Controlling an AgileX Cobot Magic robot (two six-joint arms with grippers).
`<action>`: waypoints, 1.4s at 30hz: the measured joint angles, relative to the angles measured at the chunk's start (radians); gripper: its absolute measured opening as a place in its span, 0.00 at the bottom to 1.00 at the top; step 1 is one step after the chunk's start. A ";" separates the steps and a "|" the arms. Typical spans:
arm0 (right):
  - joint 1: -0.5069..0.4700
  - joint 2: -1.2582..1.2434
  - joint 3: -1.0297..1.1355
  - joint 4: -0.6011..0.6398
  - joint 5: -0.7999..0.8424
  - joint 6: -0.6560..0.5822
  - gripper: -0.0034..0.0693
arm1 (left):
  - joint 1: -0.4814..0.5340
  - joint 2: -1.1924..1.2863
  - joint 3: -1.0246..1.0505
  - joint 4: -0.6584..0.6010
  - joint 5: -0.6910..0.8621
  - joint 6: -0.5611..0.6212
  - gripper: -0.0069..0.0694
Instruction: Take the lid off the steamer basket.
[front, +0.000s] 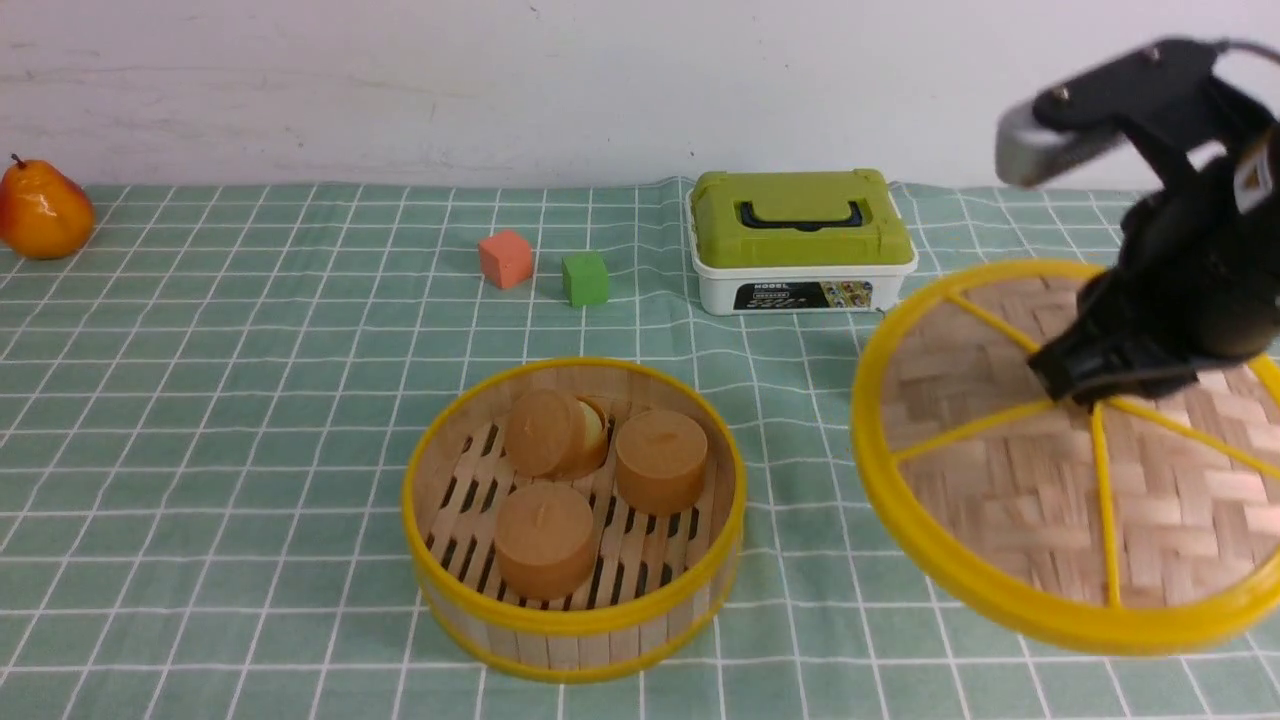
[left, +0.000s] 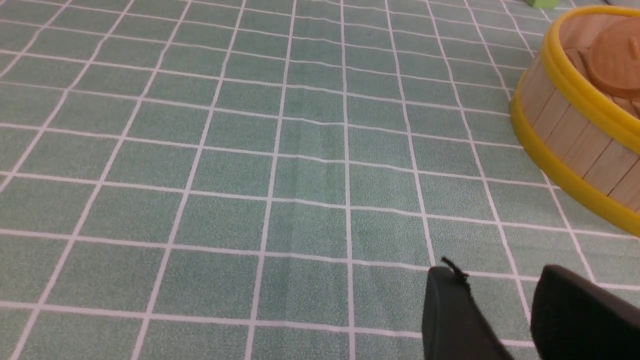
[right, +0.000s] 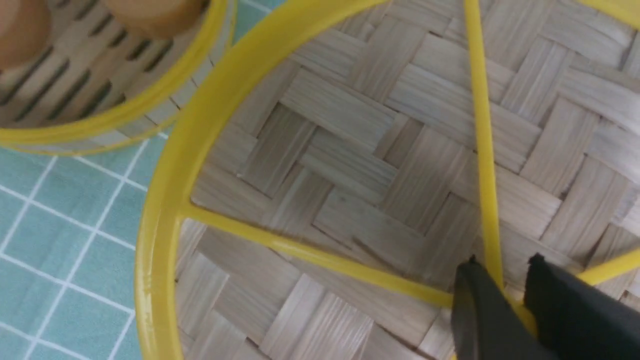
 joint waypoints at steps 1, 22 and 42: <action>-0.016 0.004 0.047 0.014 -0.047 0.002 0.15 | 0.000 0.000 0.000 0.000 0.000 0.000 0.40; -0.050 0.289 0.210 0.083 -0.471 0.003 0.37 | 0.000 0.000 0.000 0.000 0.000 0.000 0.40; -0.050 -0.643 0.375 0.111 -0.293 0.003 0.03 | 0.000 0.000 0.000 0.000 0.000 0.000 0.40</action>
